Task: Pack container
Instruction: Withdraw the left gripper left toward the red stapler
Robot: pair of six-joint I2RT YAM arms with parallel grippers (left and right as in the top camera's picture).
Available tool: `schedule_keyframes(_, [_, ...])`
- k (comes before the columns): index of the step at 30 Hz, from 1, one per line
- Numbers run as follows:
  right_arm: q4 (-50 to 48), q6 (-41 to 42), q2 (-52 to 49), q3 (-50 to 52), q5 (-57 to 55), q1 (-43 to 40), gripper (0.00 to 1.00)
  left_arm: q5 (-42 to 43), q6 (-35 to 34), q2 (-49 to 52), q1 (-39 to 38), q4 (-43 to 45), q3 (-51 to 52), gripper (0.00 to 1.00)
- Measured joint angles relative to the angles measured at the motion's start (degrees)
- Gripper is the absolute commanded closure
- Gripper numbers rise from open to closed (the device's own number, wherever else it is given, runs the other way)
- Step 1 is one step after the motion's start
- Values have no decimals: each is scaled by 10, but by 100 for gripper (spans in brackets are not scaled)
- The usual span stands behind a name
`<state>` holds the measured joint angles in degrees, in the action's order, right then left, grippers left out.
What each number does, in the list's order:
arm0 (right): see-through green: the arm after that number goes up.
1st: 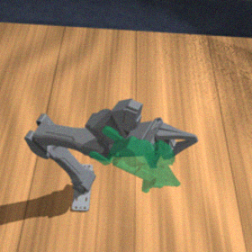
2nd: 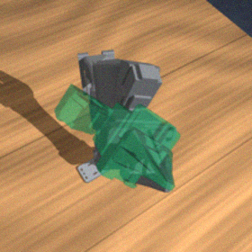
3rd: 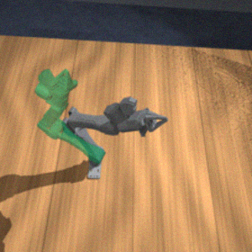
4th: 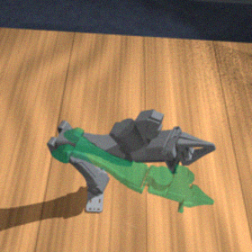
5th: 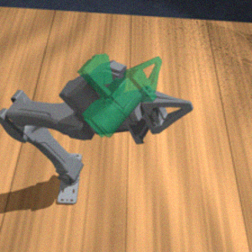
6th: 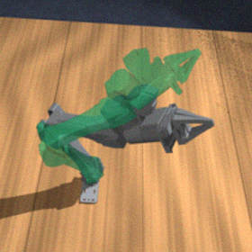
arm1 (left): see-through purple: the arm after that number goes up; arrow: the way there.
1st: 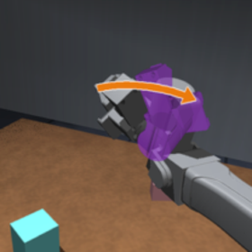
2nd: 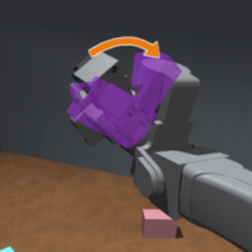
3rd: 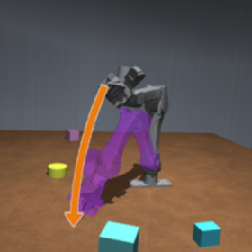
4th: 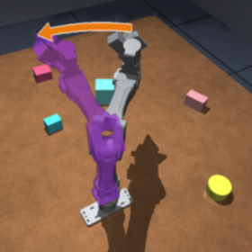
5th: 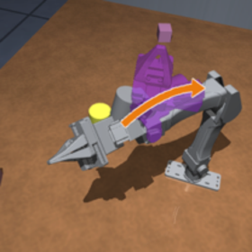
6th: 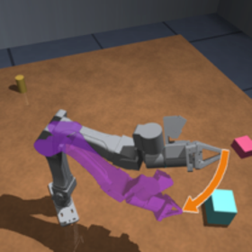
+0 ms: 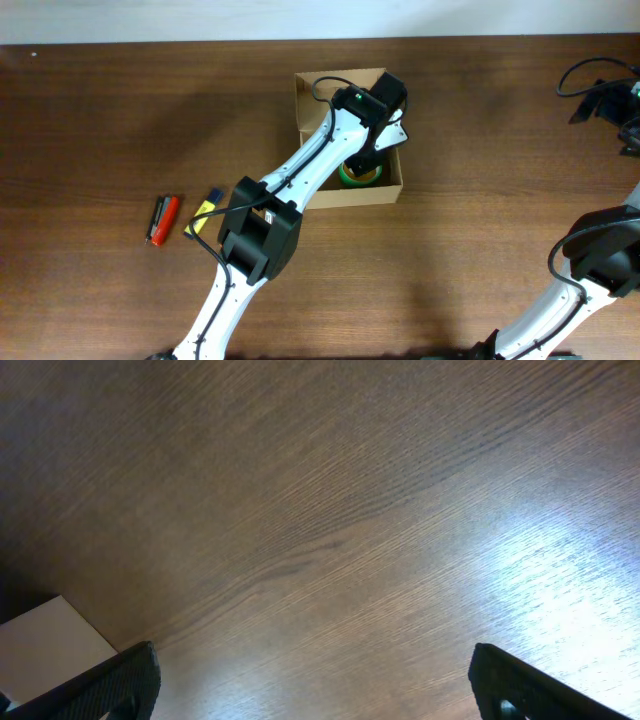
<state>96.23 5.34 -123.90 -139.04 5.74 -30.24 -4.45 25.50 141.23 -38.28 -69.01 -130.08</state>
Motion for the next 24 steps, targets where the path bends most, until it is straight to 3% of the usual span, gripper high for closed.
schedule_keyframes(12, [0, 0, 0, 0, 0, 0, 1, -63, -11, -68, 0, -23, 0, 98])
schedule_keyframes(19, [0, 0, 0, 0, 0, 0, 1, -89, -40, -195, 23, -49, 0, 97])
schedule_keyframes(24, [0, 0, 0, 0, 0, 0, 1, -93, -62, -301, 91, -46, 8, 94])
